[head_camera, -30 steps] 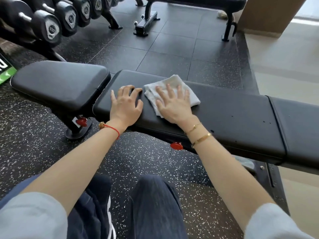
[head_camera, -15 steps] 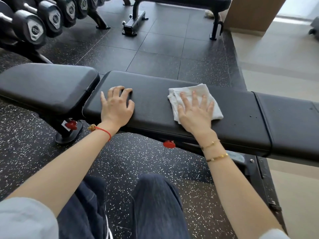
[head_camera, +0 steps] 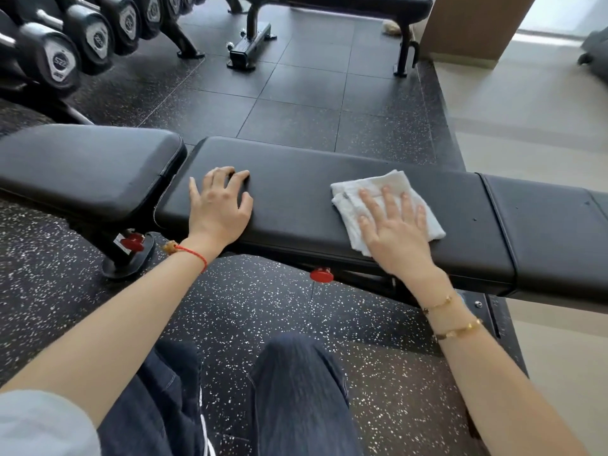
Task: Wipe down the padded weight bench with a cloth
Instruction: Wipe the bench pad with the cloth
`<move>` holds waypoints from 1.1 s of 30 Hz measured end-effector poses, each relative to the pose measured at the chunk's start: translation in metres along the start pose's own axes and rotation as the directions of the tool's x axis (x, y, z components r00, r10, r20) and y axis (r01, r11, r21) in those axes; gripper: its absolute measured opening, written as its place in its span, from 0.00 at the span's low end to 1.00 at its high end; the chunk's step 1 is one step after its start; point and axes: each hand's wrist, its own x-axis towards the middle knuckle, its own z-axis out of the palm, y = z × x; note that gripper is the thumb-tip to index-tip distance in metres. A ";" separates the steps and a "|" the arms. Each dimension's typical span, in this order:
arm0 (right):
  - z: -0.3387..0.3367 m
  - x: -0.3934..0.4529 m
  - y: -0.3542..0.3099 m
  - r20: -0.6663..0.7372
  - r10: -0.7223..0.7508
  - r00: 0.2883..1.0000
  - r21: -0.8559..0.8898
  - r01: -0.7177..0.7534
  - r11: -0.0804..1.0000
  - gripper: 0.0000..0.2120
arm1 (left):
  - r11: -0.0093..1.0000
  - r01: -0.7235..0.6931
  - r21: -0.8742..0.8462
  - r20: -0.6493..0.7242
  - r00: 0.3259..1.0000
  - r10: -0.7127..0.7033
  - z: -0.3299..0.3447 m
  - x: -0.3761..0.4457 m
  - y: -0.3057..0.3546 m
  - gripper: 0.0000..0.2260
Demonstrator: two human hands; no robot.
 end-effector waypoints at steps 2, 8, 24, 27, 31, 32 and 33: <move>-0.005 0.027 -0.001 0.035 0.064 0.997 0.049 -0.066 0.997 0.25 | 1.000 0.005 0.001 0.001 1.000 -0.005 -0.001 -0.001 0.001 0.19; -0.002 0.067 -0.067 0.082 -0.078 0.994 0.045 0.074 0.996 0.26 | 1.000 0.014 0.011 0.013 1.000 -0.014 -0.003 -0.001 0.002 0.20; -0.008 0.093 -0.034 0.067 0.005 0.998 0.051 -0.009 0.999 0.25 | 1.000 0.023 0.013 -0.021 1.000 -0.023 -0.004 0.000 0.004 0.18; -0.005 0.111 -0.072 0.086 -0.079 0.993 0.044 0.075 0.996 0.25 | 0.999 0.028 0.015 -0.024 0.999 -0.028 -0.004 0.002 0.005 0.18; 0.004 0.090 -0.112 0.086 -0.255 0.963 0.013 0.255 0.967 0.26 | 1.000 0.023 0.003 -0.021 1.000 -0.023 -0.006 0.002 0.004 0.18; 0.006 0.080 -0.115 0.076 -0.293 0.953 0.004 0.294 0.956 0.26 | 1.000 0.021 0.003 -0.021 1.000 -0.021 -0.006 0.002 0.003 0.18; 0.008 0.070 -0.113 0.069 -0.323 0.944 0.001 0.324 0.946 0.26 | 1.000 0.019 0.002 -0.020 1.000 -0.019 -0.007 0.002 0.003 0.18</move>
